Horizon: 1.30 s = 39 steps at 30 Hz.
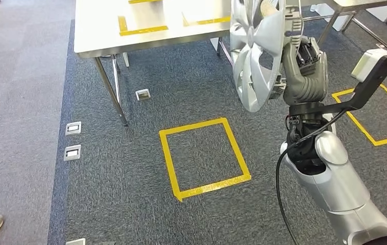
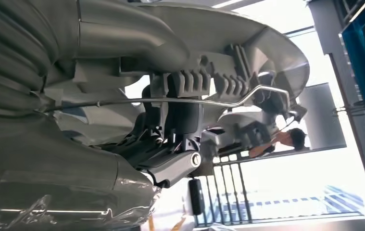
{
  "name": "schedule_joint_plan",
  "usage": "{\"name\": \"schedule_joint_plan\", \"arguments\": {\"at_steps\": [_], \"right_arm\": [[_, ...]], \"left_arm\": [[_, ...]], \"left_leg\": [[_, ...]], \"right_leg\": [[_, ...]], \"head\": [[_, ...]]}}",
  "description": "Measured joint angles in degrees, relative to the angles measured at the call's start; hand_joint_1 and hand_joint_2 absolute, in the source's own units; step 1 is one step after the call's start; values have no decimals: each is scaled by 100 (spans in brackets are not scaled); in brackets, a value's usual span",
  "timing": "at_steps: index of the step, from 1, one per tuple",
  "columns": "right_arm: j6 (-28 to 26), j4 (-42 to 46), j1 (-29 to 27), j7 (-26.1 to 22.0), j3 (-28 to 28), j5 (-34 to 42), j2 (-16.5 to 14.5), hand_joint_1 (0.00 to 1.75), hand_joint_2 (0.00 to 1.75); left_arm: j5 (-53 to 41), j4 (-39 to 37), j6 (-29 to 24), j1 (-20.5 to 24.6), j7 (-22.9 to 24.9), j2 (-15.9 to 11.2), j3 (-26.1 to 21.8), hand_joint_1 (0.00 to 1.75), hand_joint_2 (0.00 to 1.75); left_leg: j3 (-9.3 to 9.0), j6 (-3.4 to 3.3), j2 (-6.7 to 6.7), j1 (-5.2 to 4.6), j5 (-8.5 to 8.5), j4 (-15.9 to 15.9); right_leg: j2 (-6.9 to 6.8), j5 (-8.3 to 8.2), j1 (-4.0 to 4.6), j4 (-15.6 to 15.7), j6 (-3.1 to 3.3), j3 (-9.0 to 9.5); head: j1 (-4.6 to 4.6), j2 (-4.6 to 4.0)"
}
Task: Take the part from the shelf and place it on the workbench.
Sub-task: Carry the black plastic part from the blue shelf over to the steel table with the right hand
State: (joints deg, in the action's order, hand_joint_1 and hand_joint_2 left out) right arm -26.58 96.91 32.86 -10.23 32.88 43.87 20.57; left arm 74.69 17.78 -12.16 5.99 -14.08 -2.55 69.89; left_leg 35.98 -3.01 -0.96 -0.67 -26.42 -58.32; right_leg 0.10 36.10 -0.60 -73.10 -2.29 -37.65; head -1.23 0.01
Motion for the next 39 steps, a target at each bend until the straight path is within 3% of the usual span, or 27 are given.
{"name": "schedule_joint_plan", "arguments": {"at_steps": [1, 2, 3, 5, 6, 7, 8, 10, 12, 15, 16, 17, 20, 22, 24, 29, 34, 39], "right_arm": [[4, -10, -7, 0, 3, 0, 0, 175, 175], [8, -20, -11, 1, 5, 1, 0, 175, 175], [10, -29, -12, 1, 7, 1, 0, 175, 175], [11, -45, -23, 1, 10, 2, 0, 175, 175], [13, -55, -29, 5, 17, 6, -2, 175, 175], [13, -63, -36, 6, 21, 11, -3, 175, 175], [12, -69, -38, 8, 20, 16, -4, 175, 175], [11, -68, -18, 6, 10, 23, -7, 175, 175], [15, -74, -6, 3, 11, 23, -10, 175, 175], [19, -111, -56, 2, 27, 26, -11, 175, 175], [20, -121, -67, 2, 32, 27, -11, 175, 175], [20, -127, -70, 2, 34, 28, -11, 175, 175], [23, -124, -46, 2, 38, 23, -21, 175, 175], [23, -117, -20, 2, 44, 2, -31, 175, 175], [24, -111, -3, 3, 50, -21, -35, 175, 175], [23, -107, 21, 18, 56, -31, -45, 175, 175], [32, -107, 51, 17, 89, -31, -64, 175, 175], [38, -106, 54, 17, 110, -31, -91, 175, 175]], "left_arm": [[0, 0, 1, -8, 0, 7, 2, 0, 175], [0, 0, 1, -16, 0, 11, 3, 0, 175], [0, -1, 0, -23, 0, 14, 4, 0, 175], [0, -1, -1, -34, 0, 16, 7, 0, 175], [0, 0, -1, -40, 0, 21, 8, 0, 175], [2, 0, -1, -46, 2, 27, 10, 0, 175], [2, 1, -1, -48, 3, 32, 11, 0, 175], [3, 1, -1, -27, -2, 35, 11, 0, 175], [1, 1, -1, 5, -15, 36, 12, 0, 175], [1, 1, -1, -1, -17, 38, 14, 0, 175], [1, 1, -1, -9, -16, 38, 14, 0, 175], [2, 1, -1, -11, -16, 38, 14, 0, 175], [2, 1, -1, -2, -9, 36, 14, 0, 175], [2, -1, -3, 0, 0, 33, 14, 0, 175], [2, -1, -7, -1, 11, 36, 14, 0, 175], [2, -1, -14, 3, 17, 36, 14, 0, 175], [2, -1, -8, 7, 15, 38, 14, 0, 175], [3, -1, -3, 8, 17, 33, 14, 0, 175]], "left_leg": [[-79, 15, -9, 15, -69, 0], [-169, 34, -22, 35, -143, 0], [-263, 60, -36, 59, -218, -5], [-419, 134, -60, 96, -378, -43], [-453, 180, -71, 106, -443, -66], [-469, 228, -79, 113, -496, -83], [-482, 272, -85, 118, -528, -92], [-490, 336, -78, 120, -556, -102], [-373, 374, -43, 118, -652, -393], [93, 416, -15, 123, -1043, -1306], [214, 428, -15, 123, -1080, -1469], [266, 436, -14, 123, -986, -1450], [90, 402, -10, 115, -224, -610], [-31, 342, -5, 82, -13, -161], [-78, 311, -4, 61, -57, -30], [-93, 311, -25, 74, -68, 3], [-91, 242, -24, 44, -102, -28], [-114, 169, -21, 42, -113, -14]], "right_leg": [[-1, 148, -17, -53, -31, -165], [-2, 185, -31, 45, -54, -255], [-3, 50, -42, 276, -75, -290], [-4, -703, -57, 927, -86, -301], [0, -1050, -50, 1161, -50, -305], [6, -1283, -38, 1287, 3, -316], [6, -1332, -21, 1311, 70, -324], [-1, -1282, -29, 1331, 166, -268], [-20, -1240, -59, 1403, 224, -144], [-35, -1143, -62, 1451, 269, 40], [-34, -1103, -61, 1450, 270, 91], [-29, -1064, -60, 1448, 267, 140], [-15, -969, -60, 1452, 236, 288], [-3, -939, -61, 1460, 182, 325], [4, -904, -57, 1449, 124, 315], [-16, -892, -45, 1486, 156, 351], [-18, -911, -63, 1561, 32, 389], [-15, -898, -87, 1579, -50, 408]], "head": [[-9, 0], [-13, 0], [-20, -1], [-29, -1], [-35, -1], [-40, -1], [-42, 0], [-41, 0], [-9, -1], [29, 0], [34, 0], [36, -1], [36, -1], [45, 0], [51, 0], [28, -1], [31, -1], [33, -1]]}}
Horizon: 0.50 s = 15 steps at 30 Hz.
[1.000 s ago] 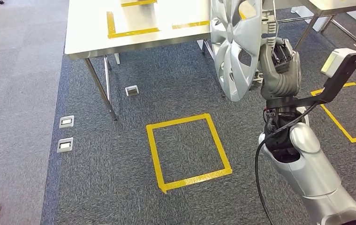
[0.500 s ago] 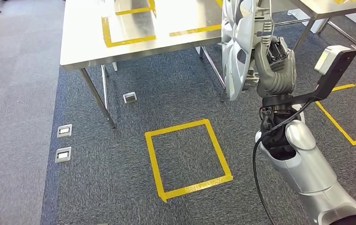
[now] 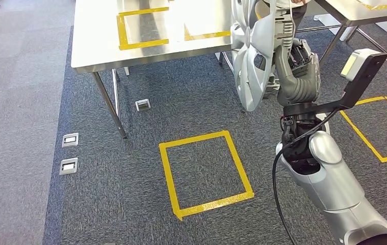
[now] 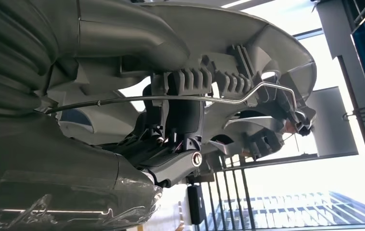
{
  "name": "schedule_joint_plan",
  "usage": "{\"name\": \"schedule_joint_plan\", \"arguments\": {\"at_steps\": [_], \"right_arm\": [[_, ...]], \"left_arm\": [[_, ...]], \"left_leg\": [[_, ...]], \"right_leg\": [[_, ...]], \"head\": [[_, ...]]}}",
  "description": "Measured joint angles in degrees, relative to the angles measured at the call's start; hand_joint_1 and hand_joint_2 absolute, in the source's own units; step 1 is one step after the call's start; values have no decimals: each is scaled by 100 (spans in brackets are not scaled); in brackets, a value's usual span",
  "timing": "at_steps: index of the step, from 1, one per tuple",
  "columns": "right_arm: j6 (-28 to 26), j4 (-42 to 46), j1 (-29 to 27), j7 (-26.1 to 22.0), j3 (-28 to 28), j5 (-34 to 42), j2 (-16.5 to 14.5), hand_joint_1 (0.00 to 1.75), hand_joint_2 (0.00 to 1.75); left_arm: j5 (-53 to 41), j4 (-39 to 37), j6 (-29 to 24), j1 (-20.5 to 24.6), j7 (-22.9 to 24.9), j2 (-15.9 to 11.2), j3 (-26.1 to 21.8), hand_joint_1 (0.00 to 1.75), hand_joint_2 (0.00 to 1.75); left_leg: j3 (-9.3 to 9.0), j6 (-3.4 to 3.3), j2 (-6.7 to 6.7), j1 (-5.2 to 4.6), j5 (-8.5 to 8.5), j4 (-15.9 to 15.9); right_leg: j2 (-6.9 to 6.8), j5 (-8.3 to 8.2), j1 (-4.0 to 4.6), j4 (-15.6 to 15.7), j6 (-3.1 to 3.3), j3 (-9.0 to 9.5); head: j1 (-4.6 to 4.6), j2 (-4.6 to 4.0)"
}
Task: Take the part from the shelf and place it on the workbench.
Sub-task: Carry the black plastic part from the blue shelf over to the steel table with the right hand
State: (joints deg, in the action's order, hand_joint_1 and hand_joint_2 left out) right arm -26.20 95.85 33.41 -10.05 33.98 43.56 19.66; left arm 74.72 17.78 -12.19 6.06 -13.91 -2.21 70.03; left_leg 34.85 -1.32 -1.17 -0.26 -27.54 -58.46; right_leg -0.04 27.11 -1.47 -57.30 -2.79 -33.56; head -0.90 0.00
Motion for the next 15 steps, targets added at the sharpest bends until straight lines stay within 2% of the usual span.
{"name": "schedule_joint_plan", "arguments": {"at_steps": [2, 3, 5, 6, 7, 8, 10, 11, 12, 15], "right_arm": [[3, 1, 19, 2, -2, -1, -3, 175, 175], [2, 2, 31, 6, -3, -3, -3, 175, 175], [1, 1, 50, 18, 1, -7, -3, 175, 175], [0, -1, 51, 25, 3, -9, -3, 175, 175], [1, -2, 50, 31, 6, -9, -3, 175, 175], [1, -2, 50, 36, 7, -9, -3, 175, 175], [3, -4, 51, 45, 8, -9, -4, 175, 175], [5, -5, 52, 47, 12, -9, -4, 175, 175], [11, -5, 51, 49, 18, -9, -5, 175, 175], [19, -4, 51, 58, 33, -9, -7, 175, 175]], "left_arm": [[0, 1, 7, 4, -1, 3, 0, 0, 175], [0, 2, 9, 7, -1, 6, 0, 0, 175], [1, 2, 13, 9, -2, 8, 0, 0, 175], [1, 2, 15, 6, -2, 9, 0, 0, 175], [1, 2, 17, 2, -2, 10, 0, 0, 175], [1, 2, 19, -1, -2, 11, 0, 0, 175], [3, 2, 20, -1, -2, 11, 0, 0, 175], [6, 2, 21, 2, -1, 10, 0, 0, 175], [10, 2, 21, 5, -1, 8, 0, 0, 175], [19, 2, 21, 9, 0, 8, 0, 0, 175]], "left_leg": [[-57, -42, 7, 45, 13, 61], [-88, -58, 11, 66, 13, 83], [-122, -69, 13, 75, -11, 85], [-144, -63, 12, 79, -30, 83], [-170, -48, 7, 86, -55, 80], [-203, -23, 0, 98, -86, 73], [-271, 51, -16, 126, -168, 43], [-286, 97, -21, 128, -211, 13], [-291, 141, -24, 125, -240, -7], [-295, 242, -27, 118, -283, -7]], "right_leg": [[6, 111, 5, -177, -21, -66], [9, 235, 6, -432, -26, -186], [11, 520, 3, -1160, -35, -566], [11, 577, -3, -1448, -43, -738], [10, 526, -9, -1555, -49, -829], [10, 361, -16, -1446, -54, -821], [12, -79, -29, -809, -65, -593], [20, -204, -25, -506, -57, -466], [27, -236, -16, -323, -27, -385], [35, -123, 5, -247, 122, -336]], "head": [[-10, 0], [-20, 0], [-34, 0], [-37, 0], [-40, 0], [-44, 0], [-47, 0], [-50, 1], [-47, 1], [-28, 1]]}}
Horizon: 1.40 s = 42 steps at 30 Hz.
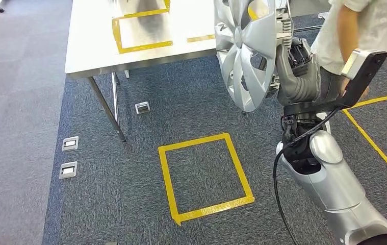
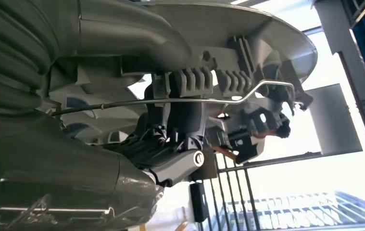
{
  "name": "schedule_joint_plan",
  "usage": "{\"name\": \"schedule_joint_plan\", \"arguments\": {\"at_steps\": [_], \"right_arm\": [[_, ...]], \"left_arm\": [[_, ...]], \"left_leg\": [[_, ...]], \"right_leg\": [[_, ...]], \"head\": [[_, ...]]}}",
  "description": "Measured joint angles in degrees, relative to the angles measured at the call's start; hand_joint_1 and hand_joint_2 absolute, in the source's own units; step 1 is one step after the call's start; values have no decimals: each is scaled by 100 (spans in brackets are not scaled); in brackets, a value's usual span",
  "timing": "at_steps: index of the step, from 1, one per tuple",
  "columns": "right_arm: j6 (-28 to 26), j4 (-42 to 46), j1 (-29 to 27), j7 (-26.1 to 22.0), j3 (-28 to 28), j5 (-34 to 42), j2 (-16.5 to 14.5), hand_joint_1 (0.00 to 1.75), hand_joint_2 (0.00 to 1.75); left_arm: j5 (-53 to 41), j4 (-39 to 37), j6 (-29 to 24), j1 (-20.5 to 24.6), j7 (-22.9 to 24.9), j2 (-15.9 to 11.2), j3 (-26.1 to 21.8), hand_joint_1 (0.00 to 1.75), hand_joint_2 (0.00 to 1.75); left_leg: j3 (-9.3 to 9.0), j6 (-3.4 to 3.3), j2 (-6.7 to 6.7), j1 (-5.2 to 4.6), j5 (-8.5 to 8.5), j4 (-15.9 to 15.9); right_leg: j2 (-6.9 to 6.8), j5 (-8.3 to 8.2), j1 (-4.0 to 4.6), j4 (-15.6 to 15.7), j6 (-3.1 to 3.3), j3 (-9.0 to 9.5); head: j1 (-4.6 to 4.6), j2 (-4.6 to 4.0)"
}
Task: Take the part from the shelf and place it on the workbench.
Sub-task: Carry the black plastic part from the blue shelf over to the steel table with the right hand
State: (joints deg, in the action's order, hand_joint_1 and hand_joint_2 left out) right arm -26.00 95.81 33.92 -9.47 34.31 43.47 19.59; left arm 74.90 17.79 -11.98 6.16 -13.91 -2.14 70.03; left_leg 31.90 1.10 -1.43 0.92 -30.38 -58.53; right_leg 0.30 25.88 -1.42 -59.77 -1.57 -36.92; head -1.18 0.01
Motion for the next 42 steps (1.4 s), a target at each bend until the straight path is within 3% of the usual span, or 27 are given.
{"name": "schedule_joint_plan", "arguments": {"at_steps": [2, 3, 5, 6, 7, 8, 11, 13, 15, 18, 21, 22, 23, 24, 26, 28, 31, 33, 36, 37, 38, 39, 41, 42], "right_arm": [[-1, 0, 3, 3, 1, 0, -2, 175, 175], [-1, 0, 4, 3, 1, 0, -2, 175, 175], [-2, -2, -5, 3, 4, 0, -3, 175, 175], [-2, -2, -15, 3, 6, 0, -3, 175, 175], [-2, -3, -26, 3, 7, 0, -3, 175, 175], [-2, -3, -34, 3, 7, 0, -3, 175, 175], [-1, -3, -37, -5, 2, 0, -7, 175, 175], [-1, -4, -37, -17, 2, 0, -8, 175, 175], [-1, 0, -39, -25, 1, 0, -9, 175, 175], [-9, 21, -32, -29, -22, 0, -3, 175, 175], [-13, 28, -74, -31, -20, 0, 1, 175, 175], [-14, 27, -102, -30, -16, 0, 1, 175, 175], [-14, 26, -122, -30, -13, 0, 1, 175, 175], [-14, 25, -132, -28, -9, 0, 1, 175, 175], [-15, 23, -134, -22, -6, 0, 0, 175, 175], [-9, 24, -115, -19, -2, 0, 0, 175, 175], [21, 31, -84, -10, 4, -1, -1, 175, 175], [46, 32, -66, 4, 7, -10, 0, 175, 175], [75, 29, -34, 18, 18, -34, -1, 175, 175], [80, 28, -31, 21, 25, -38, -1, 175, 175], [83, 26, -30, 23, 32, -39, -1, 175, 175], [85, 25, -26, 25, 37, -40, -3, 175, 175], [87, 25, -1, 28, 46, -43, -6, 175, 175], [91, 25, 23, 34, 54, -46, -8, 175, 175]], "left_arm": [[0, 1, 0, 6, -1, -1, 0, 0, 175], [0, 1, 0, 9, -1, -2, 0, 0, 175], [0, 1, 0, 3, -1, -2, 0, 0, 175], [0, 1, 0, -4, -1, -1, 1, 0, 175], [0, 1, 0, -9, -1, 1, 1, 0, 175], [0, 0, 0, -11, -1, 1, 2, 0, 175], [0, -1, -6, -10, -1, -8, 2, 0, 175], [1, -1, -14, -15, 0, -18, 3, 0, 175], [3, -1, -20, -11, 5, -18, 4, 0, 175], [4, 2, -29, 14, 14, -15, 2, 0, 175], [4, 2, -26, 3, 17, 2, 3, 0, 175], [4, 2, -23, -6, 17, 6, 4, 0, 175], [4, 2, -21, -14, 18, 9, 4, 0, 175], [4, 2, -19, -20, 18, 10, 4, 0, 175], [4, 2, -15, -22, 18, 9, 4, 0, 175], [4, 2, -7, -17, 18, 9, 9, 0, 175], [-1, 2, 2, -9, 17, 9, 37, 0, 175], [-4, 2, 7, 6, 13, 7, 55, 0, 175], [-7, 2, 11, 8, 5, 8, 74, 0, 175], [-7, 2, 13, 3, 5, 8, 81, 0, 175], [-7, 2, 13, 0, 4, 8, 87, 0, 175], [-7, 2, 13, 0, 3, 7, 91, 0, 175], [-7, 1, 13, 1, 0, 3, 94, 0, 175], [-7, 1, 13, 1, -1, 1, 96, 0, 175]], "left_leg": [[21, 53, 26, 8, -110, -111], [114, 72, 42, 11, -229, -332], [476, 79, 64, 10, -502, -1070], [677, 71, 64, 8, -571, -1402], [813, 56, 64, 3, -535, -1573], [860, 30, 64, -8, -379, -1538], [613, -132, 67, -91, 342, -694], [487, -220, 75, -158, 494, -404], [443, -249, 82, -187, 493, -313], [210, -254, 40, -98, 368, 106], [117, -246, 21, -46, 278, 192], [94, -236, 22, -37, 242, 174], [66, -222, 22, -26, 197, 148], [31, -201, 19, -12, 143, 115], [-40, -134, 10, 12, 15, 36], [-50, -50, 3, 11, -71, -37], [-27, 37, 12, 3, -101, -81], [42, 86, 40, 3, -215, -281], [537, 97, 62, 1, -581, -1264], [717, 88, 63, -1, -607, -1540], [829, 72, 63, -6, -522, -1641], [851, 46, 63, -15, -322, -1537], [700, -44, 63, -52, 194, -952], [610, -94, 63, -79, 372, -683]], "right_leg": [[-13, 39, -10, 12, 80, 43], [-22, 58, -13, 20, 117, 75], [-29, 103, 7, 23, 170, 124], [-26, 127, 22, 23, 187, 148], [-20, 154, 38, 23, 197, 179], [-12, 185, 56, 23, 202, 224], [3, 299, 102, 33, 193, 401], [10, 332, 89, 62, 146, 452], [11, 327, 68, 113, 80, 466], [2, 458, 75, -78, -4, 339], [3, 751, 30, -1031, -112, -251], [1, 734, 13, -1237, -146, -412], [0, 612, -4, -1260, -173, -489], [-3, 388, -18, -1078, -190, -466], [-6, -33, -21, -503, -202, -268], [2, -96, 4, -169, -136, -119], [14, 37, 11, -105, 21, -68], [4, 73, -8, -72, 92, -2], [-9, 128, 1, -47, 167, 94], [-5, 151, 11, -47, 179, 123], [0, 176, 24, -47, 185, 158], [5, 205, 36, -47, 185, 204], [9, 271, 54, -37, 174, 313], [14, 298, 61, -30, 157, 355]], "head": [[18, 1], [28, 0], [57, 1], [57, 0], [60, 0], [62, 0], [43, -1], [23, 0], [35, 1], [17, 1], [-37, 0], [-45, 0], [-52, 0], [-57, -1], [-66, -1], [-73, 0], [-60, 0], [-44, 0], [-22, -1], [-21, -1], [-19, -1], [-18, -1], [-20, -1], [-23, 0]]}}
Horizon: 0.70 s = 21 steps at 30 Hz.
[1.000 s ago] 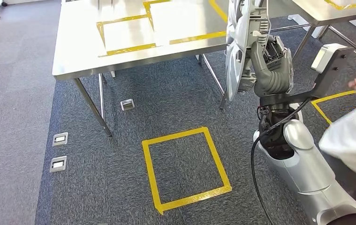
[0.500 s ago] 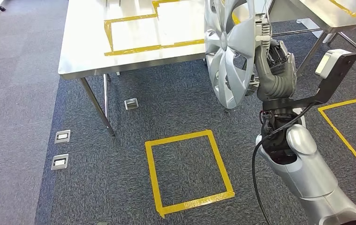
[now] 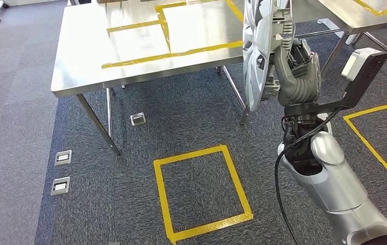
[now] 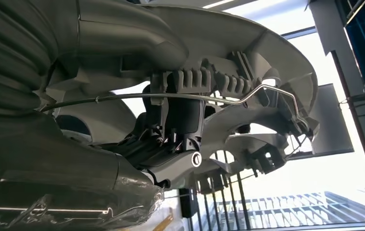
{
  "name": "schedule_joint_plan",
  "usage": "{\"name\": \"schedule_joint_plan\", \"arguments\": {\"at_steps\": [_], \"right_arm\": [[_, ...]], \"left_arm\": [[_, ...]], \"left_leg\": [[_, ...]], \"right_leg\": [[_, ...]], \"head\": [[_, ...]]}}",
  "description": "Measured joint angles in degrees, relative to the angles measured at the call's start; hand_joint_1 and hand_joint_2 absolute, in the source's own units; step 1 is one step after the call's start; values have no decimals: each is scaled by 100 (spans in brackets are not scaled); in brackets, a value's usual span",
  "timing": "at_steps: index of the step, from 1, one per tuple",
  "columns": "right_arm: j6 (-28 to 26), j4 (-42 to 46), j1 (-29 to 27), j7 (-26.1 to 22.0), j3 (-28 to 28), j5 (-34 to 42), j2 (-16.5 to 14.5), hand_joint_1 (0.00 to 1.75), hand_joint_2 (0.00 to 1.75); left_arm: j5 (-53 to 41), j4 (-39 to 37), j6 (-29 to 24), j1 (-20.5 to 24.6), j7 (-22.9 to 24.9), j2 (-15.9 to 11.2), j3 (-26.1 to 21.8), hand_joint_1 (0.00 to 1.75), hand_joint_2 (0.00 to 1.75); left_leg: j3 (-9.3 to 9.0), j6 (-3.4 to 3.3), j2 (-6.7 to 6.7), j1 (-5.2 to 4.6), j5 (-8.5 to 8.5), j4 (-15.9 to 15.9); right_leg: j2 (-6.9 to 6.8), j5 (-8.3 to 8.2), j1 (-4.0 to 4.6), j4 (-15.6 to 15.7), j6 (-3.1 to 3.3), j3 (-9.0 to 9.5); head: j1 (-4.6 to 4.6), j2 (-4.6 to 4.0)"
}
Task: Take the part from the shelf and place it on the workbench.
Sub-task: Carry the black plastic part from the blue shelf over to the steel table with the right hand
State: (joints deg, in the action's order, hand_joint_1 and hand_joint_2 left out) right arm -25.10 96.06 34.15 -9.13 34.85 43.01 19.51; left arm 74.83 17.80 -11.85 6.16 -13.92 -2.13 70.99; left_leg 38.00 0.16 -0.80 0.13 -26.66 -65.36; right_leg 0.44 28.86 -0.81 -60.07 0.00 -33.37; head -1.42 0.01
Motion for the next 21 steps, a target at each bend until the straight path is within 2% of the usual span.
{"name": "schedule_joint_plan", "arguments": {"at_steps": [1, 3, 5, 6, 7, 9, 10, 11, 12, 14, 15, 16, 17, 20, 21], "right_arm": [[4, 0, 25, 9, 9, -7, -1, 175, 175], [11, 1, 68, 27, 35, -20, -3, 175, 175], [17, 4, 106, 38, 50, -33, -3, 175, 175], [25, 4, 134, 42, 55, -39, -2, 175, 175], [37, 3, 160, 45, 63, -44, -2, 175, 175], [65, -10, 188, 49, 96, -48, -3, 175, 175], [78, -22, 189, 50, 117, -48, -3, 175, 175], [88, -33, 188, 52, 136, -48, -3, 175, 175], [96, -42, 189, 58, 154, -48, -3, 175, 175], [101, -48, 204, 73, 180, -48, -4, 175, 175], [103, -51, 216, 80, 191, -48, -4, 175, 175], [107, -54, 229, 83, 200, -48, -5, 175, 175], [111, -58, 238, 84, 209, -48, -7, 175, 175], [122, -79, 252, 88, 228, -46, -14, 175, 175], [126, -86, 256, 92, 232, -46, -17, 175, 175]], "left_arm": [[-1, -1, 0, 0, 1, -2, 2, 0, 175], [-7, -1, 0, 4, 1, -3, 7, 0, 175], [-12, 3, -2, 20, 0, 0, 8, 0, 175], [-15, 5, -2, 28, -1, 1, 9, 0, 175], [-17, 7, -2, 33, -1, 3, 9, 0, 175], [-21, 7, 2, 29, 0, 10, 11, 0, 175], [-21, 8, 3, 24, 0, 16, 12, 0, 175], [-21, 8, 3, 22, 0, 23, 14, 0, 175], [-21, 8, 2, 21, 1, 28, 15, 0, 175], [-21, 8, 1, 21, 1, 37, 16, 0, 175], [-21, 7, 1, 24, 2, 40, 16, 0, 175], [-21, 7, 1, 26, 2, 43, 16, 0, 175], [-21, 7, 2, 23, 2, 45, 16, 0, 175], [-21, 8, 2, 23, 2, 48, 20, 0, 175], [-21, 8, 3, 28, 2, 48, 20, 0, 175]], "left_leg": [[-74, -45, 1, -27, 83, 184], [-136, -103, 1, -67, 68, 308], [-242, -142, -2, -32, 8, 518], [-294, -151, -6, -6, -16, 632], [-342, -156, -10, 22, -38, 729], [-361, -158, -15, 31, -63, 763], [-373, -158, -15, 32, -80, 758], [-394, -154, -14, 33, -104, 750], [-421, -145, -16, 36, -134, 736], [-480, -107, -24, 45, -223, 683], [-491, -77, -28, 39, -265, 646], [-485, -46, -31, 32, -297, 614], [-474, -18, -31, 24, -313, 597], [-464, 51, -22, 17, -351, 582], [-434, 78, -14, 17, -411, 507]], "right_leg": [[5, 14, -2, 11, -24, 23], [9, 12, -11, 43, -89, 27], [-6, 35, -10, 55, -152, 1], [-11, 93, -8, -34, -176, -57], [-13, 198, -7, -242, -197, -175], [-13, 442, -18, -906, -234, -548], [-13, 495, -22, -1200, -253, -730], [-14, 442, -26, -1328, -267, -839], [-16, 283, -28, -1260, -274, -855], [-23, -177, -27, -670, -265, -656], [-26, -322, -18, -381, -252, -543], [-28, -369, -6, -174, -217, -457], [-26, -331, 7, -96, -179, -422], [-20, -268, 0, -25, -68, -380], [-28, -261, -14, -6, -38, -356]], "head": [[-1, 0], [6, 0], [10, -1], [-1, -1], [-15, 0], [-41, 0], [-44, 0], [-46, -1], [-47, 0], [-49, -1], [-49, -1], [-49, -1], [-45, -1], [-32, 0], [-23, 0]]}}
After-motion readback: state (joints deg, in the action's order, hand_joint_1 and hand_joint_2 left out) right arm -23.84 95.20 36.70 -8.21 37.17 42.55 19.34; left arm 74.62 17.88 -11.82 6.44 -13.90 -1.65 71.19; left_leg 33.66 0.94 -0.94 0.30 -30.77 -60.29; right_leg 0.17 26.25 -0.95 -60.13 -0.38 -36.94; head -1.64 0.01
